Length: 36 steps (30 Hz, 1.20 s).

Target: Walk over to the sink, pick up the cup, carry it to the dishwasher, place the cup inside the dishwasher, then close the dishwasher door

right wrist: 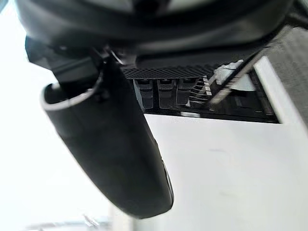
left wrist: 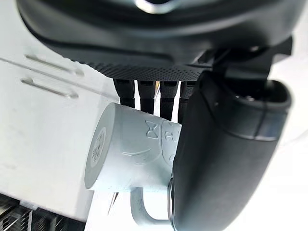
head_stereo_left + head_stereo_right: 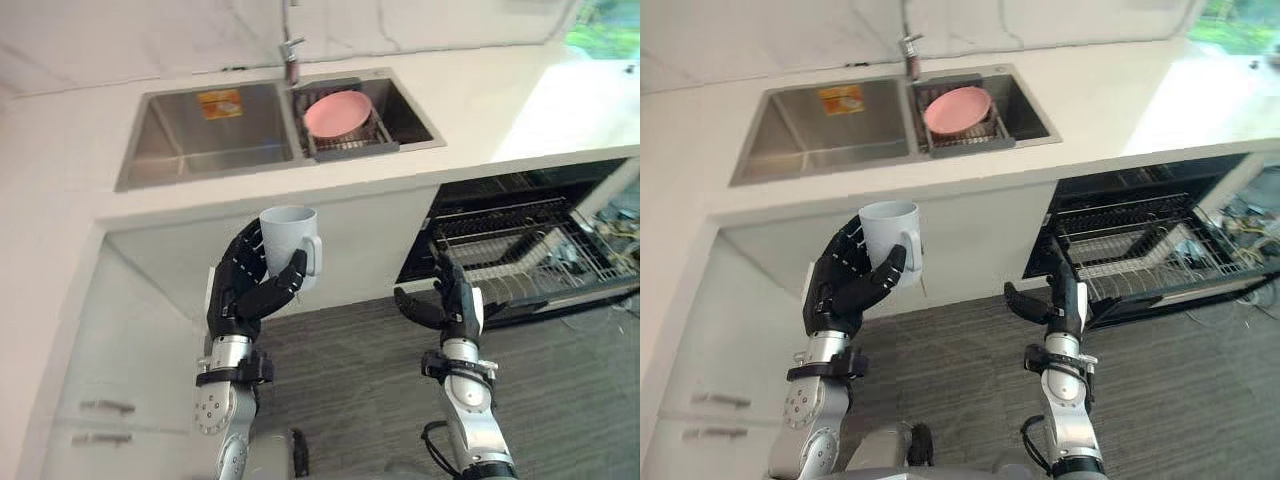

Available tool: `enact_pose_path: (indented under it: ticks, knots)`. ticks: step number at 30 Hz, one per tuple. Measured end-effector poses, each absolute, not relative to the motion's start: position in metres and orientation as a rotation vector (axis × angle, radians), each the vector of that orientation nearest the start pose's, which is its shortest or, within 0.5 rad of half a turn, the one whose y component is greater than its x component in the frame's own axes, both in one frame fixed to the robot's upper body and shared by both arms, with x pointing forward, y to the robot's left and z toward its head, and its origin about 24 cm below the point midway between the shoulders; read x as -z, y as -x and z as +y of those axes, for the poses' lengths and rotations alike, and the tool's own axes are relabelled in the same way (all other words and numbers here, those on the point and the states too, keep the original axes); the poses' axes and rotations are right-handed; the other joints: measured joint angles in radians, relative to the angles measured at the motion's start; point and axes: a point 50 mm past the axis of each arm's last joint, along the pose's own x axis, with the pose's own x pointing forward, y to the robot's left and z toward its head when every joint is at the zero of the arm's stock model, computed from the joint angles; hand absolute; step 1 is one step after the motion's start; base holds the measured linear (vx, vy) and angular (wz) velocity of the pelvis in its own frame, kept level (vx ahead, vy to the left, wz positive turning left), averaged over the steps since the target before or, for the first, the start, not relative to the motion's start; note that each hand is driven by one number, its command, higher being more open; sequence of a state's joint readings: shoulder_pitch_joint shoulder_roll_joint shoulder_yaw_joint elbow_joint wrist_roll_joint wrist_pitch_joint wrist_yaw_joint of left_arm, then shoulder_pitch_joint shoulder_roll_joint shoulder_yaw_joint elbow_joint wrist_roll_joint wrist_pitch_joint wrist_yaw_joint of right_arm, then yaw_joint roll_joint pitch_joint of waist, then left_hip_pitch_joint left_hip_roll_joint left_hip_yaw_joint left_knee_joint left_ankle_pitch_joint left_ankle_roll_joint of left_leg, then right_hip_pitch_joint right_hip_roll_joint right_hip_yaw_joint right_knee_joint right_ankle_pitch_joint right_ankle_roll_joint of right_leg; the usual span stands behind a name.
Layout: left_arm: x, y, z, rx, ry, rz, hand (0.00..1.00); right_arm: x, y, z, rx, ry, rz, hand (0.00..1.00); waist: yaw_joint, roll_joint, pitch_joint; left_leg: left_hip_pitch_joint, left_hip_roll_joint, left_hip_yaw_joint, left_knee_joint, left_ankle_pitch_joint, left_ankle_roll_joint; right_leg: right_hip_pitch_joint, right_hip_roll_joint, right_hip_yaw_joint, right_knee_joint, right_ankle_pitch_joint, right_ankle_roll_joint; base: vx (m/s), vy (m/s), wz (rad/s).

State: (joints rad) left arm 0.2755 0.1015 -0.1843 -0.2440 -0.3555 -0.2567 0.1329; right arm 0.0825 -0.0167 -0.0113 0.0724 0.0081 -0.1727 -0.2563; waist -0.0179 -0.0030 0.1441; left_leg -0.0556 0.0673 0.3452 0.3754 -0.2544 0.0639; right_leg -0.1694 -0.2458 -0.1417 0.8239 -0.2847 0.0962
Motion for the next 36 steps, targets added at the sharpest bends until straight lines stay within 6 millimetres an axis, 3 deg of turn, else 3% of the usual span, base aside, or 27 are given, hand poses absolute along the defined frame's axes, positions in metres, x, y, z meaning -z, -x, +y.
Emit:
enact_pose_path:
  ticks: [2,4,5,6,7,9,11,12,13,14,16,19,20,21,24,28,36]
  knots:
    - [-0.059,-0.195,0.148,-0.048,0.319,-0.179,0.3,-0.034,-0.236,-0.169,0.274,-0.002,-0.083,0.9,-0.001,-0.006,-0.004,0.052,0.001,0.05,-0.05,-0.002,-0.01,-0.052,-0.006,-0.089,-0.024,-0.015,-0.027,0.21,0.066,-0.88]
    - [-0.059,-0.195,0.149,-0.05,0.315,-0.18,0.3,-0.051,-0.246,-0.162,0.242,-0.025,-0.169,0.9,-0.004,-0.006,-0.005,0.099,0.014,0.122,-0.088,-0.009,-0.023,-0.1,-0.011,-0.305,-0.196,-0.012,-0.072,0.23,0.033,-0.97]
    - [-0.059,-0.195,0.149,-0.05,0.315,-0.18,0.3,-0.054,-0.248,-0.161,0.235,-0.028,-0.179,0.9,-0.008,-0.006,-0.005,0.104,0.019,0.135,-0.089,-0.013,-0.029,-0.103,0.002,-0.344,-0.265,0.01,-0.093,0.3,-0.006,-0.68]
    - [-0.059,-0.195,0.149,-0.048,0.313,-0.18,0.3,-0.057,-0.25,-0.158,0.227,-0.036,-0.192,0.9,-0.015,-0.016,-0.01,0.114,0.02,0.142,-0.083,-0.028,-0.054,-0.093,0.045,-0.37,-0.417,0.115,-0.114,0.36,-0.044,-0.3]
    - [-0.056,-0.196,0.149,-0.046,0.313,-0.17,0.3,-0.058,-0.248,-0.159,0.225,-0.041,-0.196,0.9,-0.029,-0.009,-0.015,0.129,0.025,0.128,-0.068,-0.063,-0.082,-0.07,0.081,-0.35,-0.484,0.231,-0.144,0.36,-0.037,-0.28]
    - [-0.053,-0.196,0.144,-0.055,0.338,-0.155,0.3,-0.055,-0.246,-0.163,0.228,-0.038,-0.184,0.9,-0.025,0.025,-0.018,0.132,0.089,0.109,-0.004,-0.076,-0.098,-0.023,0.145,-0.342,-0.547,0.233,-0.148,0.31,-0.06,-0.4]
    - [-0.055,-0.198,0.143,-0.049,0.324,-0.168,0.3,-0.053,-0.243,-0.164,0.232,-0.037,-0.175,0.9,-0.024,0.029,-0.016,0.084,0.152,0.065,0.175,-0.08,-0.104,0.023,0.198,-0.33,-0.594,0.228,-0.158,0.28,-0.101,-0.43]
    - [-0.057,-0.201,0.142,-0.044,0.327,-0.179,0.3,-0.054,-0.241,-0.166,0.234,-0.039,-0.179,0.9,-0.023,0.039,-0.01,0.037,0.205,0.033,0.332,-0.055,-0.09,0.062,0.235,-0.317,-0.62,0.222,-0.165,0.28,-0.065,-0.42]
    - [-0.058,-0.202,0.142,-0.043,0.325,-0.183,0.3,-0.055,-0.241,-0.166,0.231,-0.04,-0.186,0.9,-0.021,0.043,-0.008,0.0,0.229,0.006,0.43,-0.02,-0.088,0.088,0.252,-0.3,-0.637,0.219,-0.17,0.28,-0.027,-0.65]
    - [-0.058,-0.204,0.142,-0.041,0.325,-0.185,0.3,-0.058,-0.24,-0.165,0.223,-0.041,-0.198,0.9,-0.011,0.044,-0.008,-0.028,0.232,-0.037,0.49,-0.03,-0.103,0.106,0.257,-0.272,-0.649,0.218,-0.17,0.26,0.036,-0.69]
    - [-0.061,-0.211,0.136,-0.014,0.324,-0.197,0.3,-0.066,-0.24,-0.169,0.23,-0.069,-0.237,0.9,-0.004,0.043,-0.008,-0.098,0.184,-0.114,0.451,-0.074,-0.111,0.124,0.241,-0.226,-0.67,0.222,-0.165,0.22,0.081,-0.67]
    - [-0.065,-0.215,0.132,0.001,0.316,-0.215,0.3,-0.066,-0.24,-0.171,0.213,-0.076,-0.236,0.9,0.003,0.044,-0.008,-0.132,0.098,-0.236,0.191,-0.081,-0.119,0.153,0.209,-0.162,-0.688,0.23,-0.148,0.17,0.154,-0.56]
    - [-0.065,-0.215,0.132,0.0,0.319,-0.218,0.3,-0.065,-0.24,-0.171,0.204,-0.074,-0.233,0.9,0.005,0.049,-0.011,-0.126,0.085,-0.267,0.114,-0.052,-0.13,0.156,0.207,-0.151,-0.688,0.231,-0.138,0.13,0.221,-0.78]
    - [-0.065,-0.216,0.132,-0.005,0.321,-0.22,0.3,-0.063,-0.24,-0.17,0.183,-0.073,-0.224,0.9,0.009,0.065,-0.022,-0.115,0.08,-0.292,0.026,0.078,-0.148,0.159,0.211,-0.119,-0.693,0.228,-0.094,0.14,0.215,-0.59]
    - [-0.067,-0.218,0.134,0.004,0.302,-0.227,0.3,-0.053,-0.232,-0.167,0.131,-0.091,-0.182,0.9,-0.004,0.038,-0.037,-0.067,0.027,-0.253,-0.055,0.105,-0.114,0.176,0.165,-0.086,-0.74,0.251,-0.058,0.11,0.189,-0.25]
    - [-0.067,-0.218,0.137,0.003,0.287,-0.23,0.3,-0.049,-0.23,-0.161,0.058,-0.152,-0.165,0.9,0.001,0.034,-0.039,-0.005,-0.015,-0.207,-0.152,0.134,-0.094,0.185,0.13,-0.048,-0.773,0.268,-0.035,0.06,0.113,-0.23]
    - [-0.076,-0.226,0.138,0.031,0.237,-0.271,0.3,-0.057,-0.229,-0.145,-0.078,-0.378,-0.184,0.9,-0.007,0.008,-0.057,0.075,-0.022,-0.145,-0.237,0.147,-0.095,0.193,0.132,0.024,-0.784,0.279,-0.037,0.02,0.012,-0.27]
